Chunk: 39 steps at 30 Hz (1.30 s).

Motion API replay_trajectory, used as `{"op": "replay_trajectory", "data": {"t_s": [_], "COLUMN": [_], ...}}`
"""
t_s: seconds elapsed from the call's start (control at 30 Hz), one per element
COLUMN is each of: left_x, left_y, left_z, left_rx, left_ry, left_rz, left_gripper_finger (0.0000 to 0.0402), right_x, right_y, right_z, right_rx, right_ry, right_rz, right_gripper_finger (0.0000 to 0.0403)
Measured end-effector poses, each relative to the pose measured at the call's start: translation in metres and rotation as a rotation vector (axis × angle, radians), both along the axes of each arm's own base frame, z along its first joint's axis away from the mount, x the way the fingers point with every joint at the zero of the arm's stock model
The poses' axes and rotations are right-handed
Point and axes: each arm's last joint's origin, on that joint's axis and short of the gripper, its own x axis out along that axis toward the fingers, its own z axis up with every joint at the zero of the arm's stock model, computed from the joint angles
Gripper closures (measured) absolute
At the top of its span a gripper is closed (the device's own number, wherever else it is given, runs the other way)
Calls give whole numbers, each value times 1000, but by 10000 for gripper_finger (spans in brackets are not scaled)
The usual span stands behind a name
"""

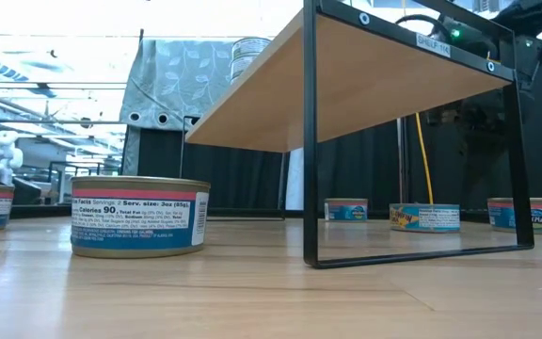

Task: Stack canned seafood by type on shelf
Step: Stack the top right light blue tuna can on top of the other light blue tuna can the shelf

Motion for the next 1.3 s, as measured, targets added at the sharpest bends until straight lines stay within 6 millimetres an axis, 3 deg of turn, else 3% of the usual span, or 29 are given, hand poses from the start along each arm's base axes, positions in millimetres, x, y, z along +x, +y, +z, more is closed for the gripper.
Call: {"op": "replay_trajectory", "data": {"t_s": [0.33, 0.77, 1.3], "left_x": [1, 1, 0], "left_y": [0, 0, -1], "left_z": [-2, -2, -2], "left_rx": [23, 20, 21], "left_ry": [25, 18, 17], "left_rz": [-15, -11, -15], "left_gripper_finger": [279, 279, 279], "right_x": [5, 13, 7], "right_y": [3, 2, 2], "right_z": [-4, -19, -24], "right_rx": [10, 12, -3], "right_ry": [-71, 15, 70], "right_rz": [-23, -23, -49], "right_gripper_finger": [403, 403, 402]}}
